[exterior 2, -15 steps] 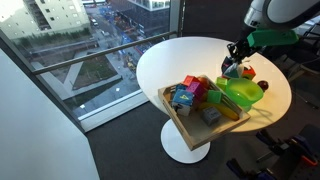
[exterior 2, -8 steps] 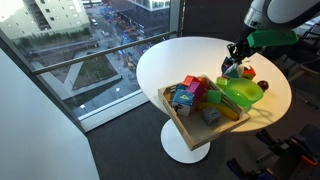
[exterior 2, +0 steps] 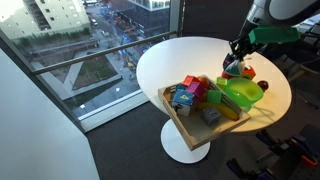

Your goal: Move the black and white toy to the table

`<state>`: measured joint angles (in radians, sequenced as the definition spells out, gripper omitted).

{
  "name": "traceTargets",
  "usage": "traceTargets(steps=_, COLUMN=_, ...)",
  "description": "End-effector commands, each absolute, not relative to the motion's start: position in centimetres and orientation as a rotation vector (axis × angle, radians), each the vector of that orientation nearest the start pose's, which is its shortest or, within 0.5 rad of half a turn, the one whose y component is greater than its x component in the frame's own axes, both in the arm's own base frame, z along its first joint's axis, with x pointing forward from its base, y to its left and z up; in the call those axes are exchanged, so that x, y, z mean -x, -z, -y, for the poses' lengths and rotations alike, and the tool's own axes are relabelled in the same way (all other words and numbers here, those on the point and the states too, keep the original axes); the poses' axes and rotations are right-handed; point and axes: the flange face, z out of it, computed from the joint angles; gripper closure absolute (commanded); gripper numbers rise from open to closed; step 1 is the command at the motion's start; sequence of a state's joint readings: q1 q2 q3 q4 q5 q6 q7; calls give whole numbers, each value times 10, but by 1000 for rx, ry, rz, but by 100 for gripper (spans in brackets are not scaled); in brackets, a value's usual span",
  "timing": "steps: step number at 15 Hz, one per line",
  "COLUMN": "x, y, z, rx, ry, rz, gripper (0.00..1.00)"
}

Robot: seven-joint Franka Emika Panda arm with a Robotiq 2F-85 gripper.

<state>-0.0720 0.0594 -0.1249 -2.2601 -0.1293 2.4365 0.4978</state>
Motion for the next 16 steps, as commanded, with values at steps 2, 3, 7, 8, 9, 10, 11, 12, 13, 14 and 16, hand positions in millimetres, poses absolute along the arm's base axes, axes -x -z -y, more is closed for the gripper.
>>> traceTargets(steps=2, x=-544, y=-349, z=117, rx=3053, ry=271, rz=-1055, gripper=94)
traceTargets(steps=3, x=-547, y=-347, z=120, rx=3048, ry=277, rz=-1079, gripper=94)
traceTargets(steps=7, x=-553, y=-336, z=126, rx=3047, ry=290, rz=-1149, gripper=94)
traceTargets(steps=8, x=-554, y=-333, z=126, rx=3049, ry=289, rz=-1160, gripper=94)
traceTargets(steps=9, x=-555, y=-330, z=126, rx=3052, ry=283, rz=-1167, gripper=93)
traceTargets(steps=10, x=-556, y=-327, z=126, rx=3057, ry=274, rz=-1172, gripper=66)
traceTargets(steps=11, x=-557, y=-325, z=125, rx=3060, ry=266, rz=-1174, gripper=63)
traceTargets(steps=12, x=-558, y=-324, z=124, rx=3064, ry=260, rz=-1173, gripper=56)
traceTargets(steps=13, x=-558, y=-323, z=123, rx=3067, ry=258, rz=-1170, gripper=48)
traceTargets(steps=14, x=-558, y=-322, z=123, rx=3070, ry=258, rz=-1170, gripper=41)
traceTargets(steps=16, x=-558, y=-322, z=122, rx=3075, ry=255, rz=-1165, gripper=25)
